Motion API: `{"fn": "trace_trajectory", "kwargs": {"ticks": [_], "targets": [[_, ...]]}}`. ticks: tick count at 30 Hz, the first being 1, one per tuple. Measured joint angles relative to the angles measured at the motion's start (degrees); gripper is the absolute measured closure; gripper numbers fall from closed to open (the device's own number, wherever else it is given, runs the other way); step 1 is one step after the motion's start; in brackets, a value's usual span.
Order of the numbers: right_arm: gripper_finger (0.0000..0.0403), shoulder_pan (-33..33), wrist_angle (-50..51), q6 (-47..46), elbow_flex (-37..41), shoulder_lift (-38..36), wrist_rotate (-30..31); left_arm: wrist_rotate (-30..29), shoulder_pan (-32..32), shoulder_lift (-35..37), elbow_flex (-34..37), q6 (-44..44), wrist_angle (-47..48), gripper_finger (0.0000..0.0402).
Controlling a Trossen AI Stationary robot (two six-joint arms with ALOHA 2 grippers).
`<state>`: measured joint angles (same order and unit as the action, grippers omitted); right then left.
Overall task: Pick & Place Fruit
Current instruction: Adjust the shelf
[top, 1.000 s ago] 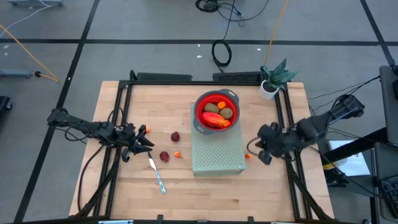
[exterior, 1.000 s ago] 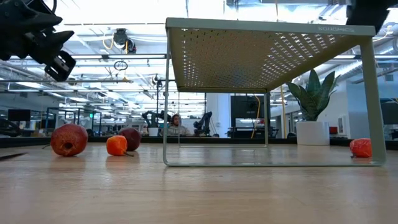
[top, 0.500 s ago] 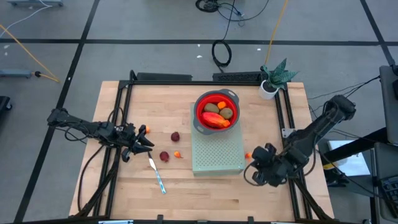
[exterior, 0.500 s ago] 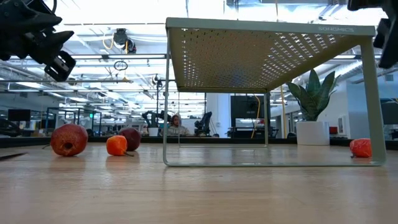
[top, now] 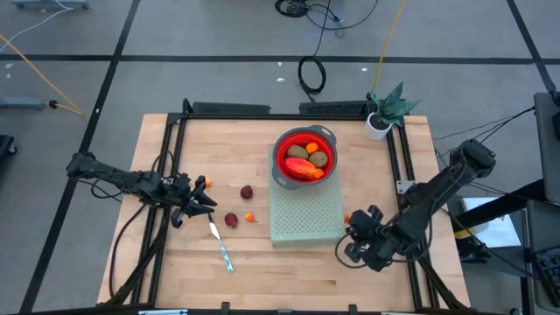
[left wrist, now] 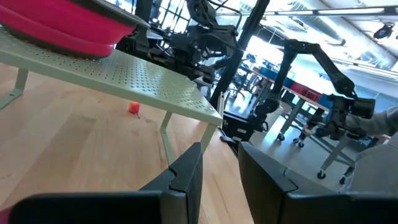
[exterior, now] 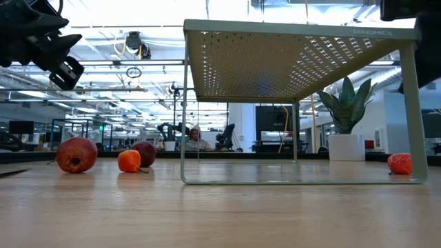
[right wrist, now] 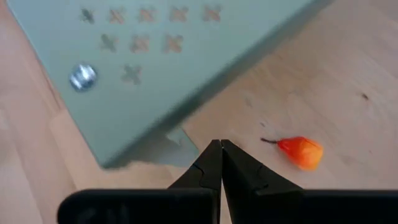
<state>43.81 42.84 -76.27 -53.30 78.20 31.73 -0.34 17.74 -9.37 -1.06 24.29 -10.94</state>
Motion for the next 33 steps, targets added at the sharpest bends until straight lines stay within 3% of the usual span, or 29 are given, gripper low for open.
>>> {"fn": "trace_trajectory", "kwargs": {"ticks": [25, 29, 33], "targets": [[0.0403, -0.37, -12.81, 5.60, 0.00, 0.39, 2.71, -0.04, -0.04, 0.00, 0.00, -0.07, 0.37, 0.0300], [0.0403, -0.37, -11.53, 6.46, 0.00, 0.36, 1.64, -0.03, -0.02, 0.01, 0.00, -0.02, 0.37, 0.0300], [0.0403, -0.32, -1.43, 2.64, 0.00, 0.10, -1.96, -0.04, -0.02, 0.01, 0.00, 0.21, 0.37, 0.0300]]}}
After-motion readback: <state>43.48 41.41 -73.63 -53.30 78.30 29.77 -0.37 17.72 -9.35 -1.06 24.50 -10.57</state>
